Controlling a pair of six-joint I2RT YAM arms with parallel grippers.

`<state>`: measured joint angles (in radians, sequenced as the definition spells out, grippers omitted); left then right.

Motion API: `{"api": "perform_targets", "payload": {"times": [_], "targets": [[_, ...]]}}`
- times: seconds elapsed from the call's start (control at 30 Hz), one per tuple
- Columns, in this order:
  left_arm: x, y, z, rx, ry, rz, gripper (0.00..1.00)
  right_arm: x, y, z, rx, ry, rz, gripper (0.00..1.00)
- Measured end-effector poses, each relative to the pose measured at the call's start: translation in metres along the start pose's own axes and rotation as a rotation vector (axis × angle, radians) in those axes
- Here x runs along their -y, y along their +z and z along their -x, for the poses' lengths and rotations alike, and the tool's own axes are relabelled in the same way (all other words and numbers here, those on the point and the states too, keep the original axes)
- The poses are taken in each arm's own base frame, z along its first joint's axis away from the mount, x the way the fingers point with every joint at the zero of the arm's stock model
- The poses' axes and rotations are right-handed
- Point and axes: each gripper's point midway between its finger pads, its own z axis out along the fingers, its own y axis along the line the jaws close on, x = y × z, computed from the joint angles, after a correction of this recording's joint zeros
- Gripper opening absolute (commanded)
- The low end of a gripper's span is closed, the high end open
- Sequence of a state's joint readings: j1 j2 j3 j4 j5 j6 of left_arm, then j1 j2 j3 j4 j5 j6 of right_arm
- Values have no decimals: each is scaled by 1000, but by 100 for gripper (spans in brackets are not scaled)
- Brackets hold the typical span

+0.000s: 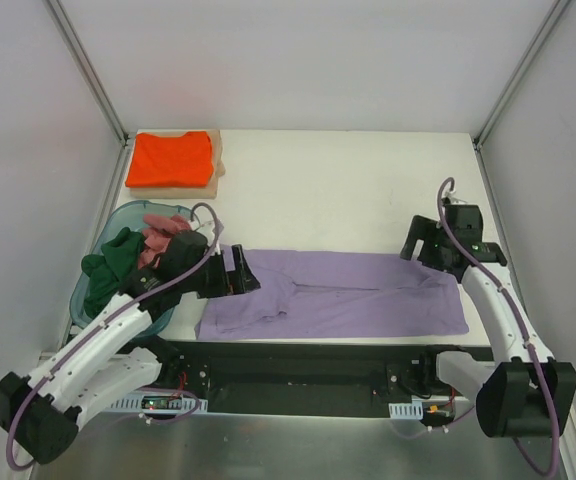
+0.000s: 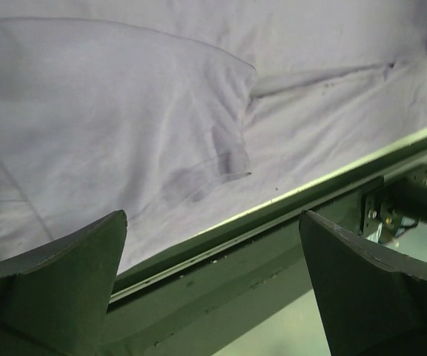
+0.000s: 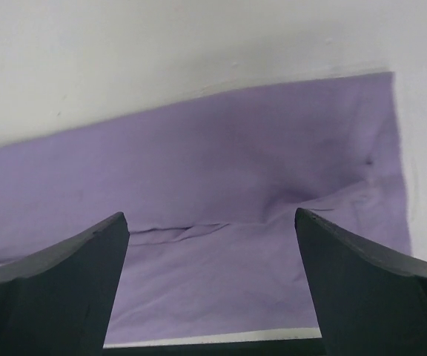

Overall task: Fold and stack the t-shirts
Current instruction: Fold the other side of the tshirt into a rectangle

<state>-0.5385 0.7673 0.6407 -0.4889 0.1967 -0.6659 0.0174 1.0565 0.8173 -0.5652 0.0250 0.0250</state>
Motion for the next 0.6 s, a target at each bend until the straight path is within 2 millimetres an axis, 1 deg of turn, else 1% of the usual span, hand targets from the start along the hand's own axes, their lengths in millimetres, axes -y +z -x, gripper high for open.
{"api": "perform_targets", "payload": {"times": [0.1, 0.17, 0.23, 0.3, 0.37, 0.43, 0.53, 0.6], "targets": [[12, 14, -10, -74, 37, -16, 99, -21, 3, -14, -46, -57, 92, 96], [16, 25, -20, -126, 57, -22, 99, -35, 8, -18, -70, -87, 145, 96], [17, 35, -25, -160, 63, -15, 99, -39, 18, -22, -101, -96, 153, 96], [12, 45, -29, -185, 58, 10, 99, -35, 30, -30, -151, -89, 118, 96], [6, 53, -33, -200, 51, 36, 99, -23, 43, -41, -211, -69, 52, 96], [-6, 60, -37, -210, 44, 78, 99, -5, 54, -50, -268, -29, -32, 96], [-23, 66, -44, -220, 38, 145, 99, 37, 61, -57, -318, 61, -199, 96], [-30, 69, -46, -227, 37, 175, 99, 68, 59, -56, -317, 120, -323, 96]]}}
